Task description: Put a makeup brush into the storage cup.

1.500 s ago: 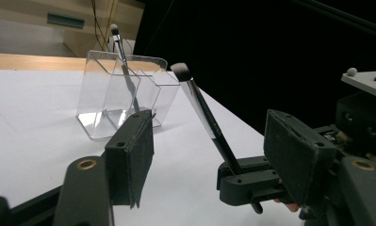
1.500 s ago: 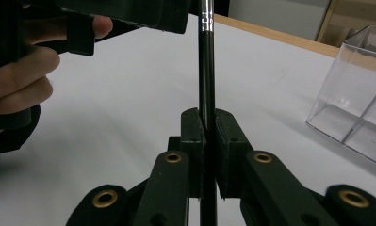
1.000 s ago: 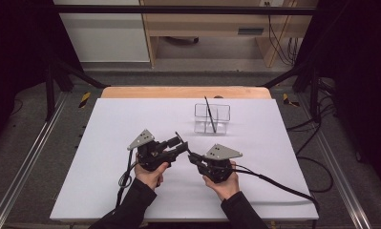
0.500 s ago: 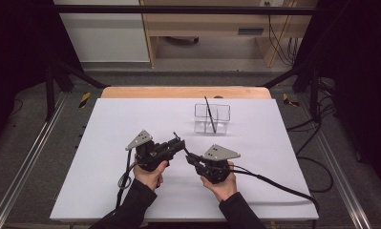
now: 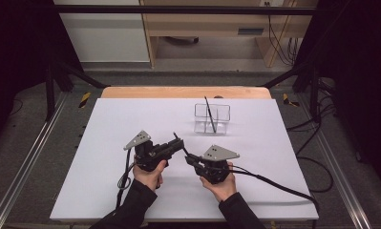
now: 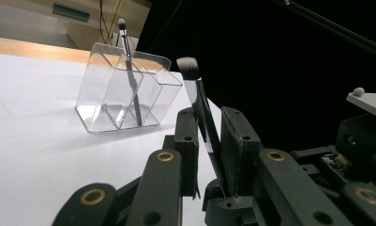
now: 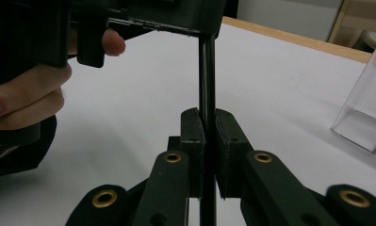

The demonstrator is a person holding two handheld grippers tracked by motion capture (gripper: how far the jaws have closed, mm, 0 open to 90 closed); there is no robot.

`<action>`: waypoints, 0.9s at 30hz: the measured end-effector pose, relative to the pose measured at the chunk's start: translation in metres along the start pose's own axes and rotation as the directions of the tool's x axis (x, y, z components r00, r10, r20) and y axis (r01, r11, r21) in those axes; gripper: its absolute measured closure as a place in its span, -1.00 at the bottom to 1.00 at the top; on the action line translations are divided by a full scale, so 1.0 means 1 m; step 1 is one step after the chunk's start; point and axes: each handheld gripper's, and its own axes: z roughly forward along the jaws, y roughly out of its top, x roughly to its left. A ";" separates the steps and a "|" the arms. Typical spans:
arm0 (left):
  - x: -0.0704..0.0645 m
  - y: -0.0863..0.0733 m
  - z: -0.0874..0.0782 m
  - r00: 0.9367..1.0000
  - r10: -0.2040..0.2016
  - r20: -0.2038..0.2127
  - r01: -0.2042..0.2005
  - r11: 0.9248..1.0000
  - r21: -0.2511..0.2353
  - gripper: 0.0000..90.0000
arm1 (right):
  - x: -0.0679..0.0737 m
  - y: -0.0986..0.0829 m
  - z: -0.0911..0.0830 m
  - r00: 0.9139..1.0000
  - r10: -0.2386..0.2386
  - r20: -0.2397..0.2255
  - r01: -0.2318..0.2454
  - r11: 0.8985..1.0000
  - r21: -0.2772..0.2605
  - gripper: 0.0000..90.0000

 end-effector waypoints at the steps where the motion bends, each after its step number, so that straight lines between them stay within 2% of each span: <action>1: 0.000 0.000 0.000 1.000 0.004 0.002 -0.004 1.000 -0.001 0.73 | 0.000 0.000 0.000 1.000 0.000 0.000 0.000 1.000 0.001 0.86; 17: -0.008 -0.001 0.000 0.999 0.031 0.040 -0.031 1.000 -0.001 0.85 | 0.000 -0.002 0.003 1.000 0.002 -0.006 -0.002 1.000 0.012 0.84; 19: -0.009 0.000 -0.001 0.998 0.041 0.038 -0.041 0.999 0.000 0.85 | 0.000 -0.002 0.003 1.000 0.006 -0.008 -0.006 1.000 0.016 0.74; 23: -0.011 0.002 -0.003 0.997 0.079 0.016 -0.080 0.997 0.009 0.85 | -0.003 0.000 0.002 1.000 0.009 0.012 -0.009 0.999 0.032 0.30; 25: -0.013 0.002 -0.003 0.995 0.102 0.004 -0.102 0.995 0.020 0.85 | -0.004 0.001 0.001 1.000 0.002 0.026 -0.003 1.000 0.031 0.20; 27: -0.015 0.002 -0.002 0.992 0.123 -0.004 -0.123 0.992 0.033 0.85 | -0.004 0.002 0.001 1.000 0.008 0.020 -0.008 1.000 0.026 0.15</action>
